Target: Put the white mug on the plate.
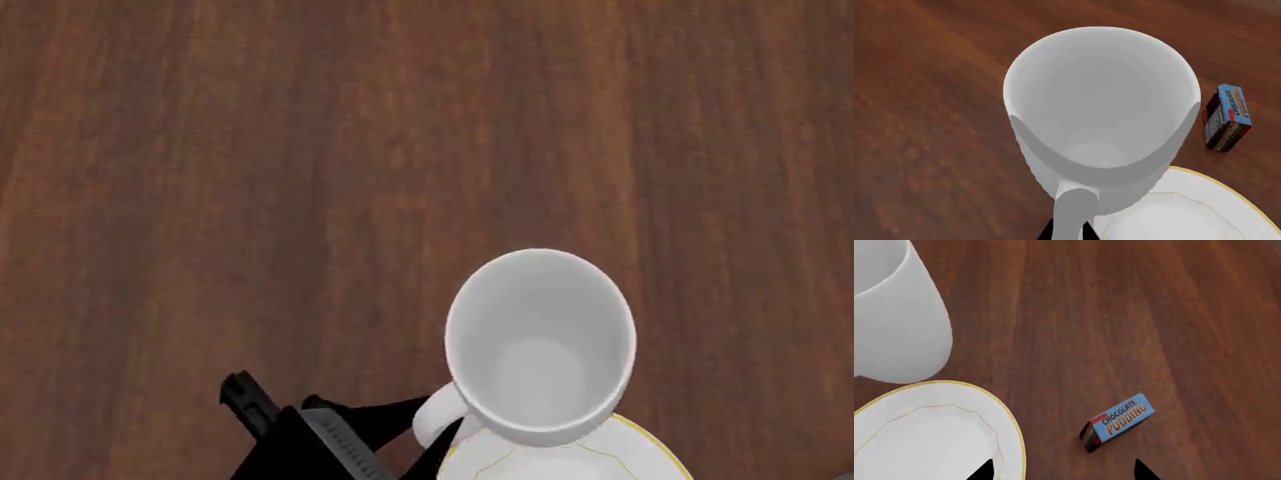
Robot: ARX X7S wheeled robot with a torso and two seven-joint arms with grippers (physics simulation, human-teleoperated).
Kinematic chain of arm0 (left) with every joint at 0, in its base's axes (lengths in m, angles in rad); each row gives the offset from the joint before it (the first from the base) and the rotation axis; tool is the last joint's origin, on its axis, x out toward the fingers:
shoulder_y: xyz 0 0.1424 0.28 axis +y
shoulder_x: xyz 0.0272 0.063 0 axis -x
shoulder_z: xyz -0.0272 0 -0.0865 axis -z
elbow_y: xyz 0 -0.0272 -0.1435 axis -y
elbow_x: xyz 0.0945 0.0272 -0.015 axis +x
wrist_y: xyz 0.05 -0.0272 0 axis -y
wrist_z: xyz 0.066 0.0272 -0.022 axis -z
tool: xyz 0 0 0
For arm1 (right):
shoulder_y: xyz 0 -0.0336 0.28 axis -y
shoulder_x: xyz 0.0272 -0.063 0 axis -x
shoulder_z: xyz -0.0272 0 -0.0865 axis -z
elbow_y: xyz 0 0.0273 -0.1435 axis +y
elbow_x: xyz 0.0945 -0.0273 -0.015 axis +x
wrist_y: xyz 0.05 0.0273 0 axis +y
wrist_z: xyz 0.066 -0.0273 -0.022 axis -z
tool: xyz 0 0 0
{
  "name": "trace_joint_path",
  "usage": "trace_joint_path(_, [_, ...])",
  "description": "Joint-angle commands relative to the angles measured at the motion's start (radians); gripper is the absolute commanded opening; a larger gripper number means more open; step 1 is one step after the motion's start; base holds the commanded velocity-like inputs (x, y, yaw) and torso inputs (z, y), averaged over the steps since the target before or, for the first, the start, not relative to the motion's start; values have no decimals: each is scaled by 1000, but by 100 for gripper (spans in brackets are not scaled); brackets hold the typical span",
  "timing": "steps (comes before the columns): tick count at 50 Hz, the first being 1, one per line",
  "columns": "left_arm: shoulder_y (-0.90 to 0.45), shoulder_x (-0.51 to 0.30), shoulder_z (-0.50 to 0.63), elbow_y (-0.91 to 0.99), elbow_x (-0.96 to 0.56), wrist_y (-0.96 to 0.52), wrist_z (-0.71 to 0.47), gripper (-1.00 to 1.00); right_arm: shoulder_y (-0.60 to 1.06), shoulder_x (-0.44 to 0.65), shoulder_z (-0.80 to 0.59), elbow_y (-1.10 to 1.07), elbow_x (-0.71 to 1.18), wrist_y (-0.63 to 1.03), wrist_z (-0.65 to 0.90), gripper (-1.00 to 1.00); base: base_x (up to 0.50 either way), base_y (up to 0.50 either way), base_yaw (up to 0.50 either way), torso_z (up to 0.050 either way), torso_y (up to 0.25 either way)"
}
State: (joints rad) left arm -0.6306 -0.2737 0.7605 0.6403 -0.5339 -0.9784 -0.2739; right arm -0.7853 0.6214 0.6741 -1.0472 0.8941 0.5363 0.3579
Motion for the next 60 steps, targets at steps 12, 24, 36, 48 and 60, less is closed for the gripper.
trace_joint_path(12, [85, -25, 67, -13, 20, 81, 8, -100, 0, -26, 13, 0, 1, 11, -26, 100, 0, 0, 0, 0, 1])
trace_joint_path(24, [114, -39, 85, 5, 21, 92, 2, -100, 0, -97, 44, 0, -30, 30, -107, 100, 0, 0, 0, 0, 0])
trace_joint_path(36, [156, -51, 114, -24, 36, 140, 10, -100, 0, -99, 35, 0, -20, 36, -101, 100, 0, 0, 0, 0, 0])
trace_joint_path(48, [171, -55, 121, -22, 29, 141, 5, -100, 0, -99, 25, 0, -13, 36, -96, 100, 0, 0, 0, 0, 0])
trace_joint_path(60, [192, -64, 129, -43, 33, 167, 10, -100, 0, -104, 23, 0, -13, 41, -98, 100, 0, 0, 0, 0, 1])
